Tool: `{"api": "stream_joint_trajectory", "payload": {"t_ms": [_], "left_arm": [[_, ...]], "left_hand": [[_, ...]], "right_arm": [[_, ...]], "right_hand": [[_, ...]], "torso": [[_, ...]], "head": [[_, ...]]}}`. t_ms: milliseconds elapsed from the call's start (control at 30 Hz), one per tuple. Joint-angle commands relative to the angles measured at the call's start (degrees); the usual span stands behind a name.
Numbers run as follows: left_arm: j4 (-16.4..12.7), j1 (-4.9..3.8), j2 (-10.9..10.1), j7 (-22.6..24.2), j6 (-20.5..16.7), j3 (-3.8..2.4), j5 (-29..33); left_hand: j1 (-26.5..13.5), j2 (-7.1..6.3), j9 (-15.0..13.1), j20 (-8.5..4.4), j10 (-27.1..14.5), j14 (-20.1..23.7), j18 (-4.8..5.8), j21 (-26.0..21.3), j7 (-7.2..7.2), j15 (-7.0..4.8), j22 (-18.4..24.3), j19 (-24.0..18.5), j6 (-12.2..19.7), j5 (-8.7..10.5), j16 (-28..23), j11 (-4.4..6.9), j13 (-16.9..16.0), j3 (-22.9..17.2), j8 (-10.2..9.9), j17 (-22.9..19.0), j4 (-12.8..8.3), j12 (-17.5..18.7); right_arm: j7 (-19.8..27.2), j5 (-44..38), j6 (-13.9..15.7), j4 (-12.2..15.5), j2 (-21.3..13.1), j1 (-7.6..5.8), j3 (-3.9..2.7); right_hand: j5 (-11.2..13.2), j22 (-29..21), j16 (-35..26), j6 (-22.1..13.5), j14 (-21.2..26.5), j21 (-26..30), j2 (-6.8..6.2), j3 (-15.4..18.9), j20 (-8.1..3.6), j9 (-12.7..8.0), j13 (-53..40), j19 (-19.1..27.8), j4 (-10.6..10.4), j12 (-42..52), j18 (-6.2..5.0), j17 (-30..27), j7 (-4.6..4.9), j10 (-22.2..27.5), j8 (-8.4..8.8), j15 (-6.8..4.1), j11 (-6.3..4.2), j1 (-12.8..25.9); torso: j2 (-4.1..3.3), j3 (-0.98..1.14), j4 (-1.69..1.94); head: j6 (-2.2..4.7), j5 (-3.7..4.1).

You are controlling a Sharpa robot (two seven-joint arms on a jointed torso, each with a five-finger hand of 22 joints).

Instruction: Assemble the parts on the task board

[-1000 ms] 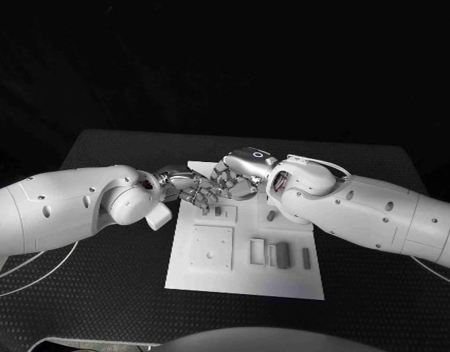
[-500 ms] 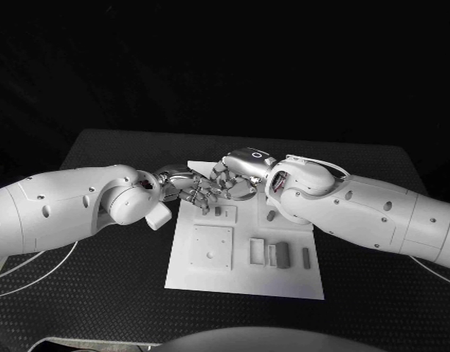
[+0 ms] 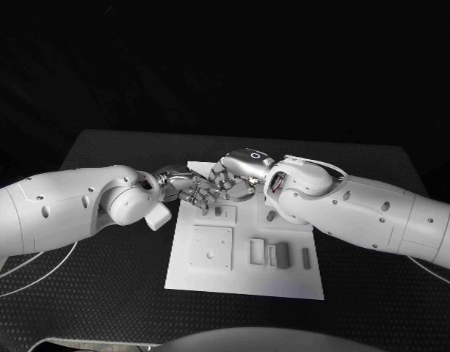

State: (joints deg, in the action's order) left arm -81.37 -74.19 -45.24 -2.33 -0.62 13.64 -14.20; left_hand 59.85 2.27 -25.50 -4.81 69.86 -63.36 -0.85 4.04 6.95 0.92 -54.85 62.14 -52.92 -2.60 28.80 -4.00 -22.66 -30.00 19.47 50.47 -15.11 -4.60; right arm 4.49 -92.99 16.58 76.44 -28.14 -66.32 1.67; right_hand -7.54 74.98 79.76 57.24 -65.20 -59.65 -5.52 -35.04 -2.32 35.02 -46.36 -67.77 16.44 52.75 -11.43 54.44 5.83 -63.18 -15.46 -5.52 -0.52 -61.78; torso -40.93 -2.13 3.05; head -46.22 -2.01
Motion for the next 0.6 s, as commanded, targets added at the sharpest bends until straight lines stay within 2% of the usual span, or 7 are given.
{"api": "stream_joint_trajectory", "payload": {"t_ms": [33, 300, 600], "left_arm": [[-0.3, 0.01, 0.1, 0.5, 0.8, -0.02, 0.1], [-0.4, 0.01, 0.1, 0.9, 0.2, -0.02, -0.1], [-0.4, 0.01, 0.1, 1.1, -0.2, -0.02, -0.5]], "left_hand": [[0.7, 0.09, -0.2, 0.01, 0.7, -0.4, 0.81, 0.2, 0.01, -0.13, -0.1, 0.0, -0.7, -0.20, -0.2, 0.05, -0.2, -0.5, 0.6, 0.1, -0.2, -0.3], [2.1, 0.09, -0.7, -0.03, 2.2, -0.5, 0.81, 0.3, -0.16, -0.17, -0.3, 0.1, -1.9, -0.21, -0.2, 0.35, -0.6, -1.4, 1.3, 0.3, -1.3, -0.9], [2.8, 0.12, -1.2, -0.06, 3.2, -0.7, 0.83, 0.3, -0.18, -0.23, -0.5, 0.3, -2.5, -0.22, -0.2, 0.54, -1.0, -1.8, 1.8, 0.4, -1.3, -1.3]], "right_arm": [[0.4, 0.1, -0.3, 0.0, 0.1, 0.04, -0.05], [0.4, 0.1, -0.3, -0.1, 0.1, 0.06, -0.05], [0.4, 0.1, -0.2, -0.2, 0.0, 0.08, -0.05]], "right_hand": [[-0.2, 0.6, -0.3, -0.1, 0.1, 0.1, -0.18, 0.0, -0.36, -0.1, 0.1, -0.1, -0.3, -0.2, -3.57, 0.0, 0.36, -0.1, 0.39, -0.52, 0.37, 0.2], [-0.2, 0.6, -0.3, -0.2, 0.1, 0.1, -0.16, 0.0, -0.37, -0.1, 0.1, -0.1, -0.3, -0.2, -3.57, 0.0, 0.37, -0.1, 0.41, -0.51, 0.38, 0.1], [-0.2, 0.6, -0.3, -0.2, 0.1, 0.2, -0.18, 0.0, -0.39, -0.1, 0.1, -0.1, -0.2, -0.2, -3.57, 0.0, 0.39, 0.0, 0.43, -0.50, 0.39, 0.1]], "torso": [[-0.01, 0.00, 0.01], [0.00, 0.01, 0.00], [0.00, -0.03, 0.03]], "head": [[-0.02, 0.04], [-0.06, 0.06], [-0.06, 0.15]]}}
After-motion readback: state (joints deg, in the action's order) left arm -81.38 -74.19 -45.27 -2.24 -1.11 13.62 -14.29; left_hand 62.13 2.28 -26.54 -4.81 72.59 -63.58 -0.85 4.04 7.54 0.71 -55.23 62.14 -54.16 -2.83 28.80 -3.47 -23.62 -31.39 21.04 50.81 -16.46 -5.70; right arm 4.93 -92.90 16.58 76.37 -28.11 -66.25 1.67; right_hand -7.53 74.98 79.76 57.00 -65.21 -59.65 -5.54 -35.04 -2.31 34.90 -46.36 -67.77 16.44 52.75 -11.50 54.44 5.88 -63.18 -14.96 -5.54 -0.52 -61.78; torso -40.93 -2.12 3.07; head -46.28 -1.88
